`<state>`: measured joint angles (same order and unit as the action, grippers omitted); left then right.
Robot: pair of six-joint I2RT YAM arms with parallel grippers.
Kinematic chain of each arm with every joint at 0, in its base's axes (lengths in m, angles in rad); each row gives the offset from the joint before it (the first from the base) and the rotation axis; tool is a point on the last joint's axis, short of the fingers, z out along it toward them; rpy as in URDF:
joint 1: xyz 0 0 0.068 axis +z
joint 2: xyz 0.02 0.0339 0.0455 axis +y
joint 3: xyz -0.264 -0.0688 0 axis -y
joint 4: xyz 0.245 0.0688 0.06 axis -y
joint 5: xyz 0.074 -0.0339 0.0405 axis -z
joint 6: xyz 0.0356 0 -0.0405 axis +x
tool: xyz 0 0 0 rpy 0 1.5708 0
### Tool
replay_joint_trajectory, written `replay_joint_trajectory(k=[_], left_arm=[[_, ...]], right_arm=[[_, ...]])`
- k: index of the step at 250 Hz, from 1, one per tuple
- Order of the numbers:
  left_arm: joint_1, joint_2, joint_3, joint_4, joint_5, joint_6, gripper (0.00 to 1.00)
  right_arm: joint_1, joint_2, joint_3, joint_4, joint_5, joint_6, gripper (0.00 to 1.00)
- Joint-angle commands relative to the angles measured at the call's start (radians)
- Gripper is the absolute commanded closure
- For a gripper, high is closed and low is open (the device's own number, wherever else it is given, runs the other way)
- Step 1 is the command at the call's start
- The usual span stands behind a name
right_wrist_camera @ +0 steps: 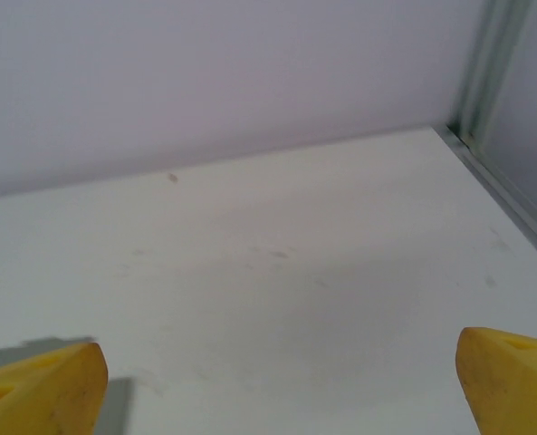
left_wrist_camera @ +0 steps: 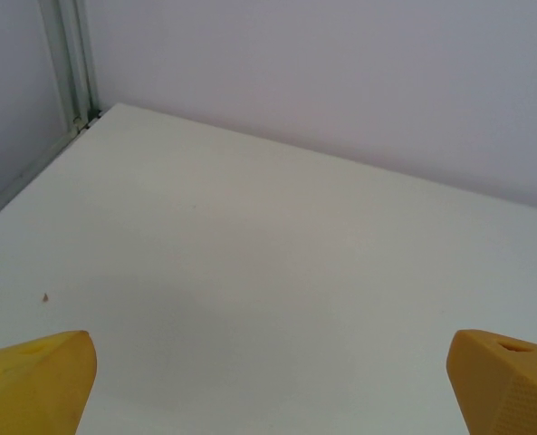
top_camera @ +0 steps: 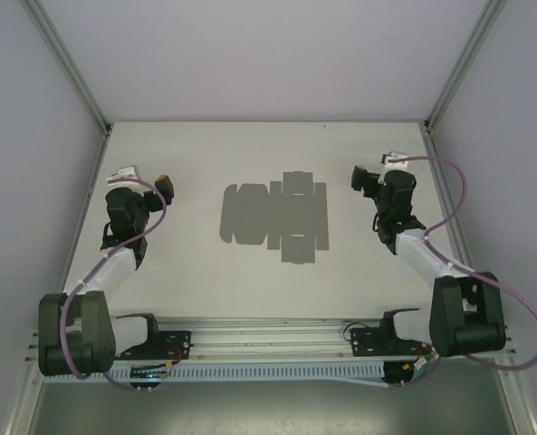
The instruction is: Assemble paper box
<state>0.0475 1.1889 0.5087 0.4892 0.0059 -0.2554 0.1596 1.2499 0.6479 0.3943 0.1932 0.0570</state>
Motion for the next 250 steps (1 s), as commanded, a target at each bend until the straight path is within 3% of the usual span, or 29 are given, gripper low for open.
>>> replay_joint_trajectory(k=[1, 35, 82, 112, 137, 177, 250], left_arm=[[0.0, -0.046, 0.071, -0.119, 0.119, -0.075, 0.01], [-0.001, -0.031, 0.117, -0.189, 0.336, -0.134, 0.01], [-0.005, 0.113, 0.153, -0.24, 0.524, -0.238, 0.01], [-0.023, 0.224, 0.174, -0.27, 0.575, -0.272, 0.01], [-0.082, 0.295, 0.225, -0.332, 0.584, -0.234, 0.01], [-0.145, 0.418, 0.314, -0.422, 0.63, -0.206, 0.02], [-0.207, 0.599, 0.405, -0.487, 0.717, -0.183, 0.05]], right_arm=[[0.043, -0.017, 0.054, -0.188, 0.031, 0.111, 0.01], [0.145, 0.048, 0.134, -0.302, -0.004, 0.193, 0.01], [0.297, 0.225, 0.272, -0.458, 0.002, 0.239, 0.01], [0.327, 0.314, 0.326, -0.517, -0.003, 0.304, 0.01], [0.329, 0.365, 0.326, -0.495, -0.086, 0.361, 0.06], [0.327, 0.468, 0.367, -0.525, -0.167, 0.383, 0.26], [0.307, 0.589, 0.372, -0.545, -0.14, 0.405, 0.29]])
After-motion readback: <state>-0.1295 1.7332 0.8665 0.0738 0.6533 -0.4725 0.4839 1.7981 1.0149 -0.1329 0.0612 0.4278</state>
